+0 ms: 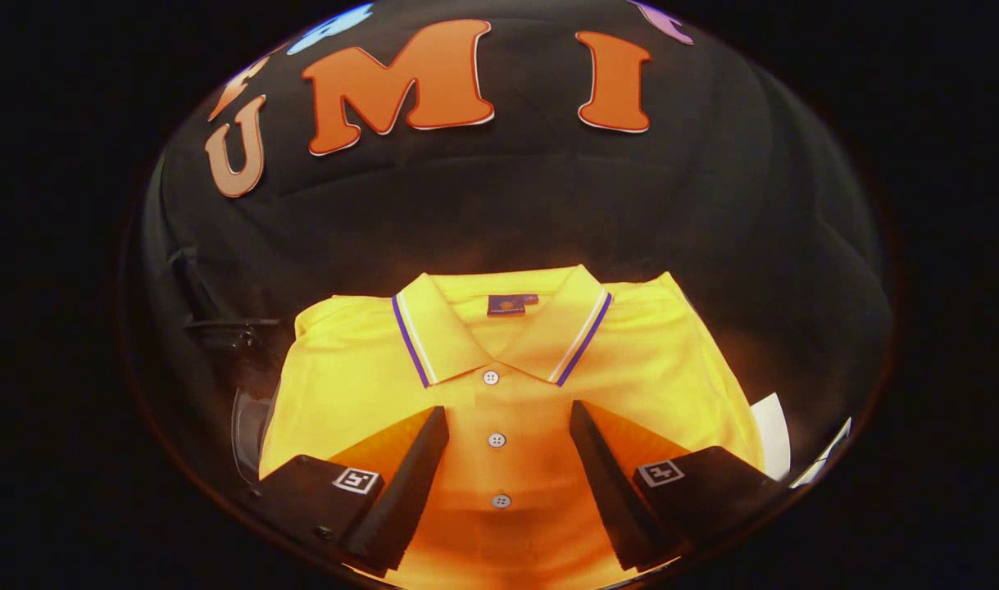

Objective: Put the clothes into the washing machine and then close the washing machine lid.

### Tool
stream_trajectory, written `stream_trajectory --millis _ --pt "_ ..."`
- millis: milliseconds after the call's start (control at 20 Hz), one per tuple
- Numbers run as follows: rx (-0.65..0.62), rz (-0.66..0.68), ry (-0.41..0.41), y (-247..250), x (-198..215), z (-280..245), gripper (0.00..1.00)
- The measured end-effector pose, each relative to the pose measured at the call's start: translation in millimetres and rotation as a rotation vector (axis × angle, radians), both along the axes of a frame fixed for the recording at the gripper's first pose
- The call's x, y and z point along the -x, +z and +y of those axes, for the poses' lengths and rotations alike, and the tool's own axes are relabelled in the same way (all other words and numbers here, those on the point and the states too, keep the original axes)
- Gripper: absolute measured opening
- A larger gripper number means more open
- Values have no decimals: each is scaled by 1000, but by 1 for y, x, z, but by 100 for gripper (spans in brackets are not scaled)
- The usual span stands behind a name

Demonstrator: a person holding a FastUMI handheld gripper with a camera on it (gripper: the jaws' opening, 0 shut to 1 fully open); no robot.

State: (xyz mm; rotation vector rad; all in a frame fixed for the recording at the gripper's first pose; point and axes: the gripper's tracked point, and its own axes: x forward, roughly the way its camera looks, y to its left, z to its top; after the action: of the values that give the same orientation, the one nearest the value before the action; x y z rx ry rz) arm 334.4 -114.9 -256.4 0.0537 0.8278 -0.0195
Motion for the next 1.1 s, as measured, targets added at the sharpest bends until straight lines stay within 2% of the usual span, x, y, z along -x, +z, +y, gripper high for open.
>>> stream_trajectory --millis 100,200,300,450,500,600,800,900,1000,1100 --pt "5 19 43 -1 0 3 97" --pt "-4 38 93 -1 -2 10 78" --pt "-3 45 79 -1 -6 13 58" --pt "-8 76 80 -2 -4 17 52" --pt "-7 74 73 0 -5 16 42" --pt "16 96 72 0 -4 16 40" --pt "38 154 51 -1 -5 21 22" --pt "46 180 46 -1 -3 23 23" --pt "46 181 28 2 -3 23 12" --pt "48 167 20 0 -4 22 12"
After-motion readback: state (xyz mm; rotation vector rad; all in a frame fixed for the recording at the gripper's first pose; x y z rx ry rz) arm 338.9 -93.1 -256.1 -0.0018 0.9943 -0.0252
